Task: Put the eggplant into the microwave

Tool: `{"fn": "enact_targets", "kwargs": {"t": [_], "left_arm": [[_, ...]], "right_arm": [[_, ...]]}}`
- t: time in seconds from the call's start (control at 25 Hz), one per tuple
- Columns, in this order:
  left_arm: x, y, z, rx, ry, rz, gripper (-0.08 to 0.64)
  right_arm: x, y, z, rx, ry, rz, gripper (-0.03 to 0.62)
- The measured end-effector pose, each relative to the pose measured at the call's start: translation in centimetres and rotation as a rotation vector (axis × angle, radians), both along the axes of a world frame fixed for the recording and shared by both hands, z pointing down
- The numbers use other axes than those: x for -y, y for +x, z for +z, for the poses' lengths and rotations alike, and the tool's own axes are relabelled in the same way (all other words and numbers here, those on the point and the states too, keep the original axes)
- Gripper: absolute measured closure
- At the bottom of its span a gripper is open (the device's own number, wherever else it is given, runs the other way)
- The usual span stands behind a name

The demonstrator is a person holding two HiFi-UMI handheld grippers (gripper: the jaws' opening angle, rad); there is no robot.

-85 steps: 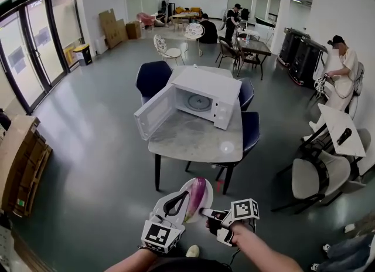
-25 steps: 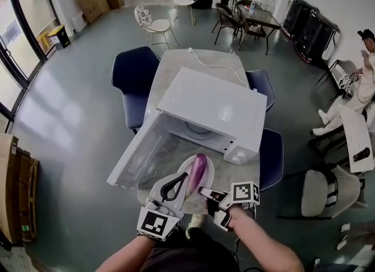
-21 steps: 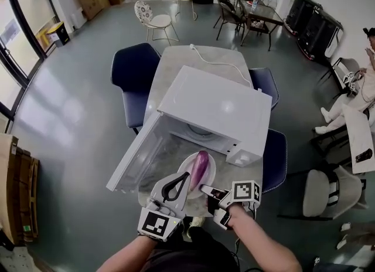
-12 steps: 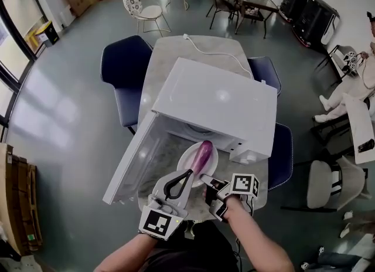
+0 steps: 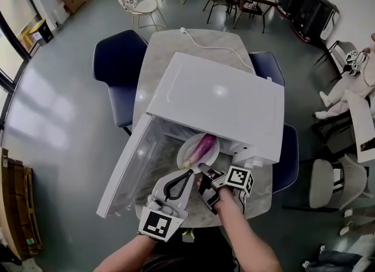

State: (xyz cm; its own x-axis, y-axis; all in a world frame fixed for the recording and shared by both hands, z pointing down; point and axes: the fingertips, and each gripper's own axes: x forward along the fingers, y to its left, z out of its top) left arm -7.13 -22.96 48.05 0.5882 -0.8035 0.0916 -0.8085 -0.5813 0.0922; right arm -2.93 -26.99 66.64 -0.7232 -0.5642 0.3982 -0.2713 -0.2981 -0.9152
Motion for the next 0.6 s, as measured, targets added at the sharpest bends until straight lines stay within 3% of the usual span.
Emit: {"fn": "enact_targets", "kwargs": {"t": [0.6], "left_arm": [[3.4,-0.1,2.1,0.001,-0.027,-0.005,0.554]], "right_arm": [[5.8,0.5,3.1,0.015,0.004,0.174,0.574]]}}
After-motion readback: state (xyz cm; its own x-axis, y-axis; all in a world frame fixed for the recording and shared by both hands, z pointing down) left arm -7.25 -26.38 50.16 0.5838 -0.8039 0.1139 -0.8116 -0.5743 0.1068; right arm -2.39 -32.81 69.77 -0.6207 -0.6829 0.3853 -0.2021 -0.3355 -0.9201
